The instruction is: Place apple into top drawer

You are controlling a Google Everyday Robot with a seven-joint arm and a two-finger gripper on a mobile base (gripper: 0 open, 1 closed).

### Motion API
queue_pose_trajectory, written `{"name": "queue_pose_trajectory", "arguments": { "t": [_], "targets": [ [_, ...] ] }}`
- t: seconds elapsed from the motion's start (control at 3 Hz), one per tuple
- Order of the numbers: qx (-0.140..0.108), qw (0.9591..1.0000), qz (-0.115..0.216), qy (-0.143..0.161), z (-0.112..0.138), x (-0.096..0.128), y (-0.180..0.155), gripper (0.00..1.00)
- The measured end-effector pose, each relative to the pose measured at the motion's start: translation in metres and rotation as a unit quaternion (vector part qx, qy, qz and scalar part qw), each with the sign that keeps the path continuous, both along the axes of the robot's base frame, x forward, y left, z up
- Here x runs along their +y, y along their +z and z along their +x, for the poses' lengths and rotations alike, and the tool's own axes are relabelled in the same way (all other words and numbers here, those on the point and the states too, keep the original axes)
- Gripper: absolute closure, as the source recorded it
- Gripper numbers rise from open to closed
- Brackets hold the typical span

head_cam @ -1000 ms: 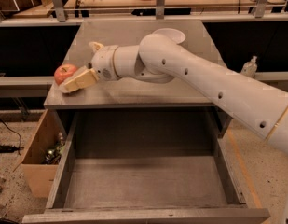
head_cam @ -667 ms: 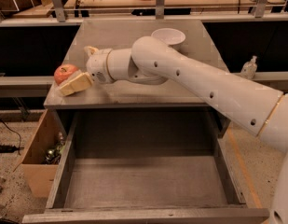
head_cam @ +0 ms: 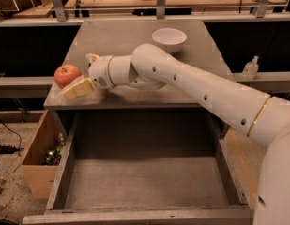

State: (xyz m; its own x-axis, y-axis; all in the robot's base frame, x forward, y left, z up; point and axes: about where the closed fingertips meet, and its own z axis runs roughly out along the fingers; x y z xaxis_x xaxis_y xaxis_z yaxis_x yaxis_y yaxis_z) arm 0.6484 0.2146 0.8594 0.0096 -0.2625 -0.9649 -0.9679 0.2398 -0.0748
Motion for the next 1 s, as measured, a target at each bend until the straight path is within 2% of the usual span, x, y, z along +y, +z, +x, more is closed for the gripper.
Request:
{"name": "queue_pose_trajectory", "arguments": {
  "t": [0.33, 1.0],
  "targets": [
    [0.005, 1.0, 0.0, 0.006, 0.0018, 0.0064, -0.0095, 0.2],
    [0.005, 1.0, 0.0, 0.008, -0.0007, 0.0094, -0.0083, 0.66]
  ]
}}
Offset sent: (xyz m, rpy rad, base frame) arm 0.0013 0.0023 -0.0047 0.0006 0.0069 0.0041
